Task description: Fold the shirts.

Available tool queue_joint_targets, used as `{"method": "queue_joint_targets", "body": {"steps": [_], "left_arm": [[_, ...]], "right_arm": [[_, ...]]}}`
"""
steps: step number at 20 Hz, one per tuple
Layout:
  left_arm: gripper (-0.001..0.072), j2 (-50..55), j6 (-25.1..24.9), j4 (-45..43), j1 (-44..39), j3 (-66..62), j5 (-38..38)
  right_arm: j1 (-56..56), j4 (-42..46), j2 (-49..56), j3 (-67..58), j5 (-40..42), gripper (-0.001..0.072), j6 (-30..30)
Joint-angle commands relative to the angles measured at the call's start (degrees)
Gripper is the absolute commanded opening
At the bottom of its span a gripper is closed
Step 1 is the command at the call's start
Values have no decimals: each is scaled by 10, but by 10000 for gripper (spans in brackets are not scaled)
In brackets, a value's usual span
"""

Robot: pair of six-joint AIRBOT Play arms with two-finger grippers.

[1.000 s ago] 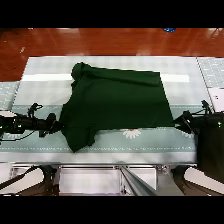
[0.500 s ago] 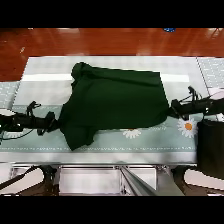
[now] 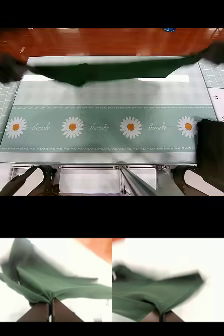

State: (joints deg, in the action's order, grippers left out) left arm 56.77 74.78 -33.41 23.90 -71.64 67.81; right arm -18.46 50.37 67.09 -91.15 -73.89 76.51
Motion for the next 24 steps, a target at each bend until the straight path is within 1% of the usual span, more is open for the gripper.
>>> {"method": "queue_joint_targets", "body": {"steps": [1, 2, 4, 5, 7, 9, 10, 12, 15, 17, 19, 22, 23, 24], "left_arm": [[24, -36, 16, 12, 1, -210, -33], [23, -37, 19, 3, 1, -264, -33], [23, -49, 38, -49, 1, -342, -28], [24, -59, 40, -86, 1, -368, -17], [24, -88, 50, -177, 1, -395, 30], [24, -133, 91, -271, -7, -395, 46], [24, -158, 95, -306, -21, -396, 41], [24, -205, 101, -383, -77, -396, 30], [24, -256, 161, -499, -157, -396, 60], [24, -263, 181, -538, -173, -395, 110], [24, -259, 186, -547, -171, -375, 145], [24, -252, 207, -547, -171, -280, 145], [24, -245, 238, -547, -171, -240, 143], [24, -233, 254, -544, -171, -196, 143]], "right_arm": [[1, 13, -37, -180, 2, 22, 28], [0, 16, -47, -207, -2, 22, 29], [1, 40, -84, -224, -3, 22, 37], [1, 57, -107, -224, -6, 22, 37], [1, 92, -150, -224, -7, 22, 39], [1, 117, -189, -224, -18, 22, 52], [1, 117, -205, -224, -35, 22, 52], [1, 124, -237, -224, -67, 22, 58], [1, 128, -276, -215, -75, 22, 73], [1, 132, -291, -195, -89, 22, 80], [1, 132, -296, -162, -116, 22, 86], [1, 123, -296, -73, -127, 22, 88], [1, 115, -296, -36, -126, 22, 87], [1, 105, -293, 8, -124, 22, 82]]}}
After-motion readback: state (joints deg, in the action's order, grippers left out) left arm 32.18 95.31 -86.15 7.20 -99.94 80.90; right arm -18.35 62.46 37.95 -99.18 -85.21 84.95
